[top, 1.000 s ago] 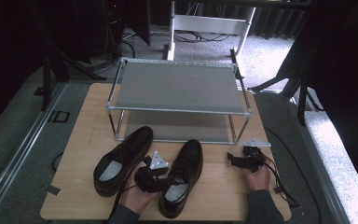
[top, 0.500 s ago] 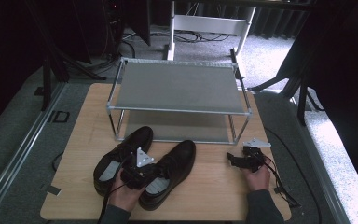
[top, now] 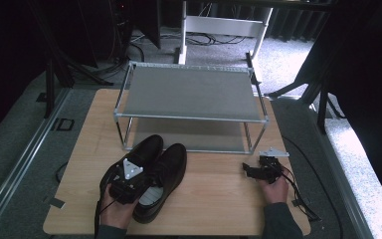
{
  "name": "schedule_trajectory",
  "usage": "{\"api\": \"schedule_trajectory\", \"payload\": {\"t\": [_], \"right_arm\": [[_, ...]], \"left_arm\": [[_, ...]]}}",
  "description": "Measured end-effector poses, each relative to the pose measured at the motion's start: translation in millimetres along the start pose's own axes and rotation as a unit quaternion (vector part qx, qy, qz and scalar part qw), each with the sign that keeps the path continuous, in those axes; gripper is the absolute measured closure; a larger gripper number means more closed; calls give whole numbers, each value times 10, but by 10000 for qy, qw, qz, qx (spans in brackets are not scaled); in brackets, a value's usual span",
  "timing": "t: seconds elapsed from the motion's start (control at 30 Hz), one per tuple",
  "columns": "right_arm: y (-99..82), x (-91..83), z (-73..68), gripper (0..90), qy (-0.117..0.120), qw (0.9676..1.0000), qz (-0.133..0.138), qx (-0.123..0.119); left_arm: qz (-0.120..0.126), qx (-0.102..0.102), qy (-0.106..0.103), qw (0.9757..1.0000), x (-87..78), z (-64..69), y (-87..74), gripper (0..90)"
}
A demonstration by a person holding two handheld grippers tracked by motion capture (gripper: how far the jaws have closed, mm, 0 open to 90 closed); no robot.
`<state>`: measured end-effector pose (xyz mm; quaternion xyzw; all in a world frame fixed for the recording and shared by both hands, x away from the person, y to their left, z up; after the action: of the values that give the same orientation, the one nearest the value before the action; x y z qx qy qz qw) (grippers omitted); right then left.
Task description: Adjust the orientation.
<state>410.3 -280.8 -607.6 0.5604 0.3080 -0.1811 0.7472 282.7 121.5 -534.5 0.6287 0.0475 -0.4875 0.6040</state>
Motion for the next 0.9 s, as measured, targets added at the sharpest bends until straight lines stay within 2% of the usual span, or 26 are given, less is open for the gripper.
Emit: {"api": "schedule_trajectory", "payload": {"t": [0.2,0.27,0.33,0.43,0.47,0.5,0.6,0.7,0.8,0.9], "right_arm": [[0,0,0,178,0,10000,0,0],[0,0,0,178,0,10000,0,0],[0,0,0,178,-1,10000,0,1],[0,0,0,178,0,10000,-1,1],[0,0,0,178,-1,10000,-1,0],[0,0,0,178,0,10000,-1,1],[0,-1,-1,178,0,10000,-3,5],[0,-1,-1,178,0,10000,-4,5],[0,-1,-1,178,0,10000,-4,6],[0,-1,-1,178,0,10000,-3,5]], "left_arm": [[-36,-22,33,10000,-12,3,-19,827],[2,-49,-28,10000,-34,1,-10,781],[36,38,-16,10000,-82,21,0,685],[173,138,-151,9996,-195,79,22,614],[345,176,-280,9989,-271,107,41,595],[386,193,-289,9986,-301,110,48,591],[623,214,-226,9976,-495,81,81,584],[663,167,-63,9976,-601,-5,80,609],[485,-57,72,9988,-621,-149,26,642],[207,-110,106,9997,-554,-199,-25,645]]}}
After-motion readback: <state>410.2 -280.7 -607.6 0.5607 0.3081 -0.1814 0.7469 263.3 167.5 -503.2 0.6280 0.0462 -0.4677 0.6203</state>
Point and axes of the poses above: each handheld gripper's, and its own axes: x roughly forward along the jaws, y roughly out of its top, z roughly to its right, the point moved 7 cm from there along x, roughly forward along the jaws, and after that the axes turned 15 degrees about -y, right-handed, at the moved point
